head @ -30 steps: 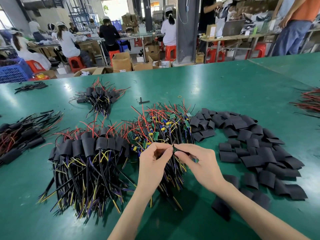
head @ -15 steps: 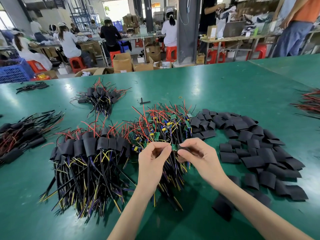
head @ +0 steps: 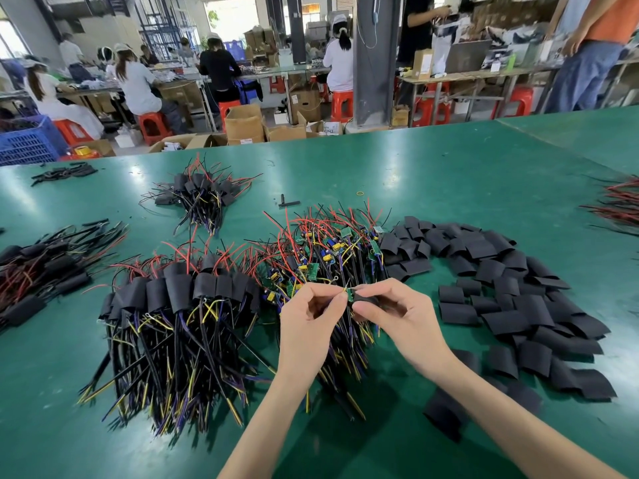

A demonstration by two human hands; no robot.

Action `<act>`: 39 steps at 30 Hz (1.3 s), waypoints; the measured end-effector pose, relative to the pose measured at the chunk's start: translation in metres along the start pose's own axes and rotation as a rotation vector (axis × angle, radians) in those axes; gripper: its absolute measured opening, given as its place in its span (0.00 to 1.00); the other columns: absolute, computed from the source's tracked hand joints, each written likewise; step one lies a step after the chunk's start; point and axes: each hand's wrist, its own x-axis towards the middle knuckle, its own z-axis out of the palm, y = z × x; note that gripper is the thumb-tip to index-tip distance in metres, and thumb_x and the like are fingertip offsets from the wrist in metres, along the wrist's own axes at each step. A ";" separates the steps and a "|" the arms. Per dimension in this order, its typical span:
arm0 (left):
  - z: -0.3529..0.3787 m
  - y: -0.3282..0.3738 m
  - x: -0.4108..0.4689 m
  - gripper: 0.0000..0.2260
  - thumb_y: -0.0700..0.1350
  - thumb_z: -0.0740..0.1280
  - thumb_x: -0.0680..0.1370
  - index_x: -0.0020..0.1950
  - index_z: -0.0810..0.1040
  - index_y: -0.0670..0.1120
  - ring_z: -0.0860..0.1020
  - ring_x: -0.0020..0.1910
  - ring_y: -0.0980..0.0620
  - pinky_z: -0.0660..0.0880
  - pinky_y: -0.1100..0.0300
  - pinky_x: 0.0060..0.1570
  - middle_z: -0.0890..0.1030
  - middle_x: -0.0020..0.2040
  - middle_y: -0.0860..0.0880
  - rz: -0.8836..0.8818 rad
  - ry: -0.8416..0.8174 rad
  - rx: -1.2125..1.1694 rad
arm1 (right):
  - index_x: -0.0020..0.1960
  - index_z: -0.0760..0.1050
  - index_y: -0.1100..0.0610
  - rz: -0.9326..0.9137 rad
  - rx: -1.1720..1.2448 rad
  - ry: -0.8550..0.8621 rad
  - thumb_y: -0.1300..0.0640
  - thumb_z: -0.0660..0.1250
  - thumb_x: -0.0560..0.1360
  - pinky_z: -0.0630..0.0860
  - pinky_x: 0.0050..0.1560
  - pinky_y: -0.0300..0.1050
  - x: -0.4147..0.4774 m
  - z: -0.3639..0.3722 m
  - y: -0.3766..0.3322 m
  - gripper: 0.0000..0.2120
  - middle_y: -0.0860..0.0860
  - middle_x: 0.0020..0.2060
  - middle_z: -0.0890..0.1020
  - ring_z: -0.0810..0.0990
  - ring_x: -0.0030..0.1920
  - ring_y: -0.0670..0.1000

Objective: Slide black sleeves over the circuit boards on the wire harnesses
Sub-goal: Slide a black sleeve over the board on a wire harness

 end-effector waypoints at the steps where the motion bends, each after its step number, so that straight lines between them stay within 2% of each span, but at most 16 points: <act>1: 0.000 0.000 0.000 0.04 0.36 0.70 0.74 0.43 0.80 0.45 0.78 0.37 0.63 0.71 0.73 0.40 0.83 0.38 0.57 0.000 -0.002 -0.001 | 0.43 0.79 0.61 -0.003 0.010 0.001 0.68 0.72 0.68 0.78 0.43 0.39 0.000 0.000 -0.001 0.06 0.54 0.44 0.84 0.82 0.39 0.51; 5: 0.000 0.001 0.000 0.04 0.36 0.70 0.74 0.44 0.80 0.44 0.78 0.37 0.62 0.72 0.73 0.40 0.83 0.38 0.56 0.001 -0.006 0.003 | 0.43 0.80 0.61 -0.015 0.023 0.002 0.63 0.72 0.66 0.78 0.43 0.38 -0.001 0.002 -0.001 0.06 0.54 0.45 0.84 0.82 0.38 0.51; 9: 0.000 0.001 -0.001 0.05 0.36 0.70 0.75 0.42 0.80 0.46 0.78 0.37 0.61 0.72 0.72 0.39 0.83 0.38 0.55 0.001 -0.022 0.011 | 0.43 0.80 0.59 -0.022 0.018 0.001 0.62 0.73 0.66 0.78 0.43 0.38 -0.001 0.001 0.000 0.06 0.54 0.45 0.84 0.82 0.39 0.51; 15: -0.002 0.001 0.000 0.07 0.36 0.69 0.75 0.42 0.81 0.48 0.79 0.39 0.60 0.73 0.71 0.41 0.83 0.40 0.55 0.028 -0.076 0.059 | 0.44 0.79 0.60 -0.019 -0.068 -0.024 0.69 0.71 0.69 0.77 0.47 0.38 0.000 -0.001 -0.001 0.07 0.52 0.47 0.84 0.82 0.45 0.49; 18: -0.004 0.001 0.001 0.08 0.34 0.69 0.74 0.42 0.81 0.48 0.79 0.40 0.60 0.73 0.70 0.42 0.83 0.40 0.57 0.037 -0.109 0.084 | 0.45 0.79 0.58 -0.032 -0.186 -0.056 0.69 0.71 0.70 0.77 0.48 0.38 0.001 -0.003 -0.004 0.09 0.48 0.47 0.84 0.82 0.45 0.47; 21: -0.005 0.001 0.003 0.09 0.35 0.70 0.74 0.42 0.81 0.49 0.79 0.39 0.61 0.73 0.71 0.42 0.83 0.39 0.58 0.028 -0.129 0.111 | 0.49 0.76 0.50 -0.066 -0.415 -0.094 0.65 0.70 0.72 0.77 0.53 0.44 0.000 -0.005 -0.006 0.12 0.43 0.47 0.83 0.81 0.48 0.48; 23: -0.004 0.001 0.003 0.09 0.36 0.70 0.74 0.42 0.81 0.50 0.79 0.38 0.61 0.73 0.70 0.42 0.82 0.39 0.58 0.029 -0.140 0.140 | 0.53 0.70 0.42 -0.097 -0.552 -0.139 0.63 0.69 0.74 0.73 0.58 0.42 -0.001 -0.006 -0.007 0.18 0.39 0.50 0.82 0.79 0.52 0.49; 25: -0.003 0.000 0.002 0.09 0.36 0.70 0.75 0.42 0.81 0.51 0.79 0.38 0.60 0.74 0.69 0.42 0.82 0.39 0.58 0.034 -0.137 0.168 | 0.57 0.64 0.39 -0.111 -0.614 -0.193 0.65 0.67 0.74 0.71 0.60 0.38 -0.002 -0.004 -0.008 0.24 0.38 0.56 0.78 0.77 0.56 0.46; 27: -0.003 -0.001 0.001 0.08 0.37 0.69 0.75 0.43 0.80 0.51 0.78 0.38 0.61 0.73 0.69 0.43 0.82 0.40 0.58 0.041 -0.106 0.176 | 0.65 0.61 0.41 -0.100 -0.628 -0.216 0.68 0.66 0.73 0.71 0.59 0.35 -0.002 -0.001 -0.006 0.31 0.42 0.62 0.73 0.76 0.56 0.44; 28: -0.003 -0.001 0.001 0.08 0.37 0.69 0.75 0.43 0.80 0.51 0.78 0.38 0.61 0.73 0.69 0.43 0.82 0.40 0.59 0.048 -0.081 0.171 | 0.69 0.59 0.45 -0.081 -0.655 -0.193 0.68 0.66 0.73 0.71 0.56 0.34 -0.002 0.000 -0.004 0.32 0.45 0.63 0.70 0.75 0.54 0.44; 30: -0.003 -0.002 0.001 0.08 0.37 0.68 0.76 0.43 0.80 0.51 0.77 0.38 0.62 0.70 0.72 0.43 0.82 0.40 0.59 0.054 -0.032 0.153 | 0.71 0.59 0.53 -0.001 -0.778 -0.088 0.65 0.67 0.74 0.71 0.52 0.36 0.000 -0.001 -0.001 0.30 0.48 0.61 0.68 0.75 0.48 0.46; 31: -0.003 -0.002 0.001 0.08 0.38 0.68 0.76 0.43 0.79 0.52 0.76 0.38 0.63 0.70 0.72 0.42 0.81 0.40 0.59 0.051 -0.023 0.150 | 0.69 0.63 0.56 0.040 -0.865 -0.045 0.62 0.66 0.75 0.71 0.51 0.40 0.000 -0.003 0.000 0.24 0.49 0.58 0.69 0.75 0.46 0.48; 33: -0.001 -0.004 -0.001 0.08 0.38 0.67 0.77 0.44 0.79 0.51 0.75 0.38 0.62 0.69 0.71 0.42 0.81 0.40 0.59 0.042 -0.042 0.167 | 0.57 0.73 0.60 0.070 -1.007 -0.027 0.60 0.63 0.78 0.68 0.45 0.44 0.001 -0.004 0.001 0.09 0.51 0.48 0.74 0.74 0.43 0.52; 34: 0.001 -0.005 -0.002 0.07 0.39 0.67 0.77 0.44 0.79 0.51 0.75 0.38 0.62 0.69 0.70 0.42 0.80 0.39 0.58 0.035 -0.055 0.182 | 0.51 0.74 0.61 0.076 -1.049 -0.036 0.60 0.61 0.78 0.66 0.41 0.44 0.001 -0.002 0.001 0.06 0.52 0.43 0.74 0.73 0.41 0.54; 36: 0.005 -0.008 -0.005 0.07 0.39 0.67 0.77 0.44 0.79 0.52 0.74 0.37 0.61 0.69 0.70 0.42 0.80 0.39 0.57 0.017 -0.061 0.198 | 0.48 0.72 0.61 0.098 -1.102 -0.057 0.60 0.59 0.79 0.65 0.39 0.45 -0.002 0.003 0.001 0.06 0.52 0.40 0.73 0.74 0.42 0.57; 39: 0.007 -0.008 -0.006 0.09 0.38 0.67 0.77 0.44 0.78 0.53 0.75 0.38 0.62 0.69 0.72 0.42 0.80 0.41 0.56 0.033 -0.061 0.213 | 0.51 0.70 0.61 0.104 -1.162 -0.090 0.60 0.57 0.80 0.65 0.43 0.47 -0.005 0.005 0.002 0.06 0.54 0.44 0.74 0.75 0.46 0.57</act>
